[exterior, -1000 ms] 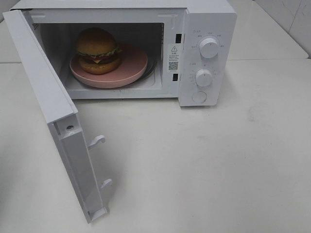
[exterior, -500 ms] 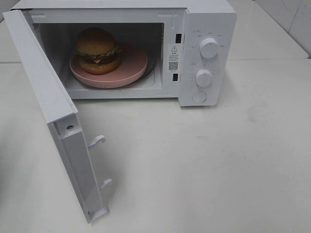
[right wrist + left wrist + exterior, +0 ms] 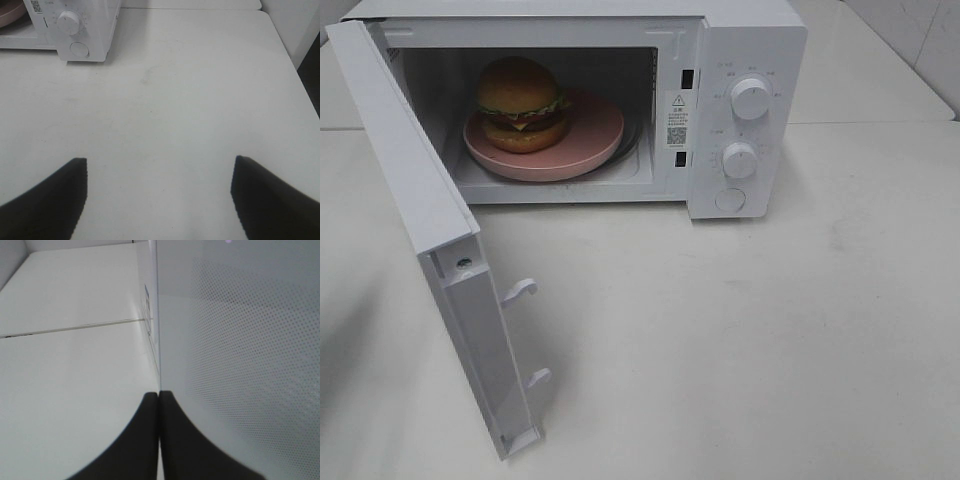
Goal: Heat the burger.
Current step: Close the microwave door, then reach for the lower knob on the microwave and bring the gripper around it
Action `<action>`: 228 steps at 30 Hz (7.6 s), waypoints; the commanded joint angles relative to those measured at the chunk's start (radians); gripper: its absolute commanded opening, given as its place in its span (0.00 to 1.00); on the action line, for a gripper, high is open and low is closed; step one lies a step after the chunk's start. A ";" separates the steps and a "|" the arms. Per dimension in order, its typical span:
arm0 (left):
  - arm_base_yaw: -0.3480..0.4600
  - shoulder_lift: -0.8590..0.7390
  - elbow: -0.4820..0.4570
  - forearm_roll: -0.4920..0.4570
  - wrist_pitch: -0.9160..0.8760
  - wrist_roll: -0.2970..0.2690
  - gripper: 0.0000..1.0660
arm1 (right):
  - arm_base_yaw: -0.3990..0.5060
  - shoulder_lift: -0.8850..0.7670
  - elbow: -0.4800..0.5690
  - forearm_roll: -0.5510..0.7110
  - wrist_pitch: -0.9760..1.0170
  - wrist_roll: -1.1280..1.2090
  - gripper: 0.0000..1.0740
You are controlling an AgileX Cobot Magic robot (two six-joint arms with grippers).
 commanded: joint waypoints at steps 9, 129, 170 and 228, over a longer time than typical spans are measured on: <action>-0.094 0.270 -0.046 0.043 -0.263 -0.013 0.00 | -0.007 -0.026 0.000 -0.004 -0.010 -0.001 0.71; -0.794 -0.020 -0.751 -0.126 1.733 -0.115 0.98 | -0.007 -0.026 0.000 -0.004 -0.010 -0.001 0.71; -0.061 -0.768 -0.437 -0.386 1.996 0.138 0.97 | -0.007 -0.026 0.000 -0.004 -0.010 -0.001 0.71; -0.061 -1.453 -0.296 -0.391 1.930 0.212 0.97 | -0.004 -0.015 0.000 -0.006 -0.010 -0.001 0.71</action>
